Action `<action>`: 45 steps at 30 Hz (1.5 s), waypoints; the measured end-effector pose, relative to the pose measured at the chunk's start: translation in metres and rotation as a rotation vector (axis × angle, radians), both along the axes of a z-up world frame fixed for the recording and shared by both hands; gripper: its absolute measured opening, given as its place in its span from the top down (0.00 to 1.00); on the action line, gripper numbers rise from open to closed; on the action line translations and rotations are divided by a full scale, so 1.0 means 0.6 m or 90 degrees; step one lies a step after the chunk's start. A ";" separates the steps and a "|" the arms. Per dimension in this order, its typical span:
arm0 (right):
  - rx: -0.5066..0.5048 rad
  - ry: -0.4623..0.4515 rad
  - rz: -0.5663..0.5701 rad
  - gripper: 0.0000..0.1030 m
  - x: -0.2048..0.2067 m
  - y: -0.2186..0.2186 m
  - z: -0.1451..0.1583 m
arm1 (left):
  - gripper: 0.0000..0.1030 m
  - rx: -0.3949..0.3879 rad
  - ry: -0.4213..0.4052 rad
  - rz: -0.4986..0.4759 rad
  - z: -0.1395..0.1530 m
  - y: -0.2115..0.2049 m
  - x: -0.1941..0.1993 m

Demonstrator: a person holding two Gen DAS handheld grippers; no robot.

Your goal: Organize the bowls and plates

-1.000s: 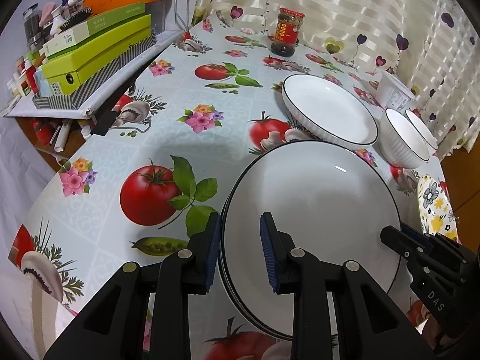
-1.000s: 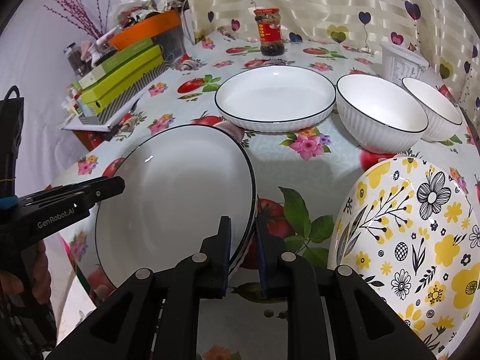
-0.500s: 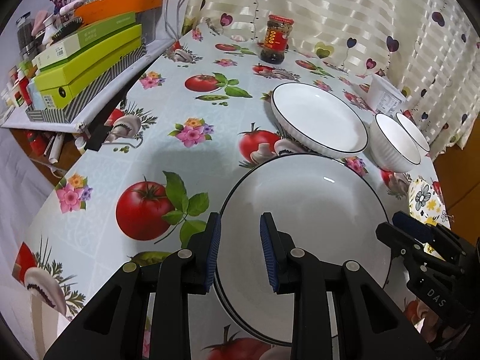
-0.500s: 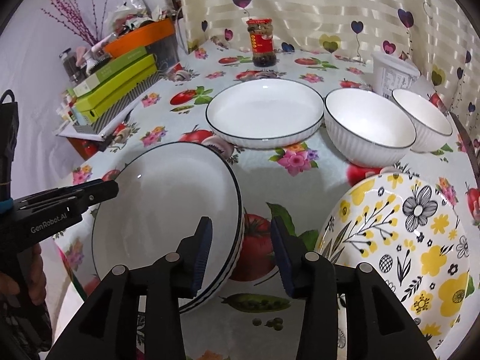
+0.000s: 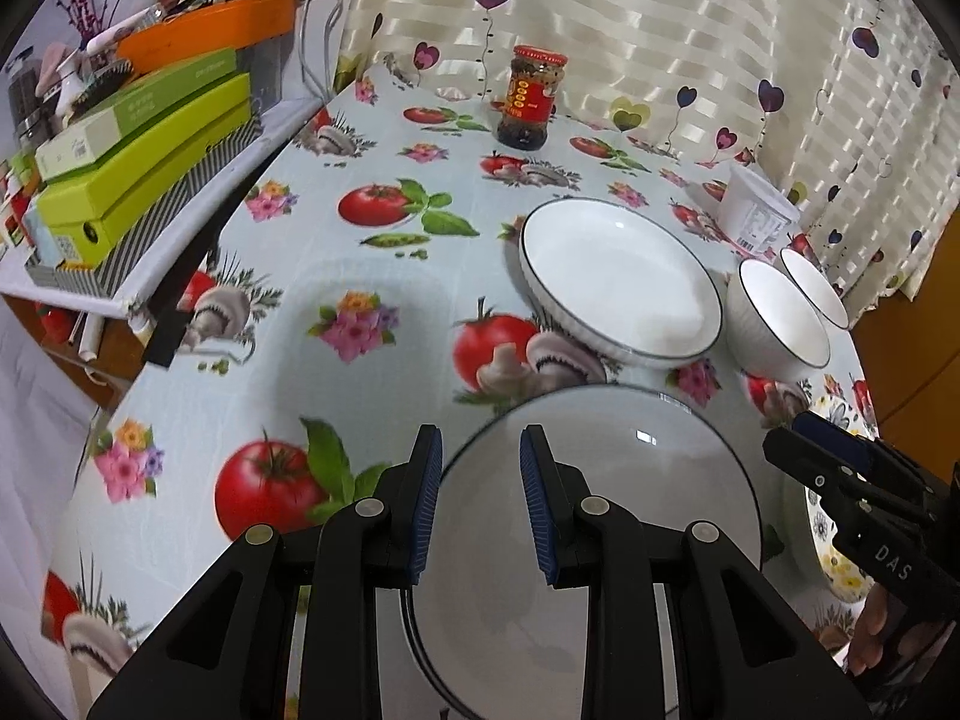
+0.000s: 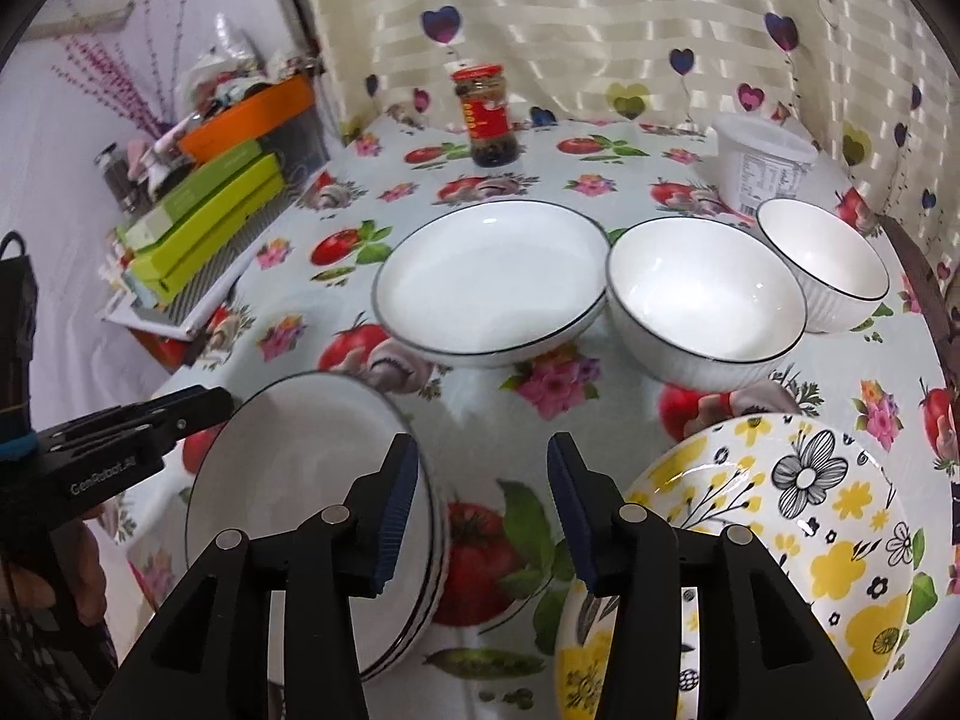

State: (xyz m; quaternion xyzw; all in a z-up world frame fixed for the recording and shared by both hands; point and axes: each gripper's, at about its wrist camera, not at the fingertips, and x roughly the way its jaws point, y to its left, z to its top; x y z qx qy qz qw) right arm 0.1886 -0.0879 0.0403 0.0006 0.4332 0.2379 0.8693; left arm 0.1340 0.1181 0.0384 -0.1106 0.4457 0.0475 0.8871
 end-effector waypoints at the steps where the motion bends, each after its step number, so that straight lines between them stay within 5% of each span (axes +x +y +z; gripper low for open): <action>1: 0.004 0.004 -0.002 0.56 0.006 -0.001 0.000 | 0.73 0.000 -0.001 -0.002 0.002 0.002 0.007; 26: 0.062 0.136 -0.045 0.56 0.163 0.027 -0.048 | 0.73 -0.002 0.027 -0.060 -0.018 0.016 0.158; 45: 0.067 0.157 -0.076 0.55 0.174 0.020 -0.072 | 0.73 -0.009 0.057 -0.088 -0.050 0.004 0.247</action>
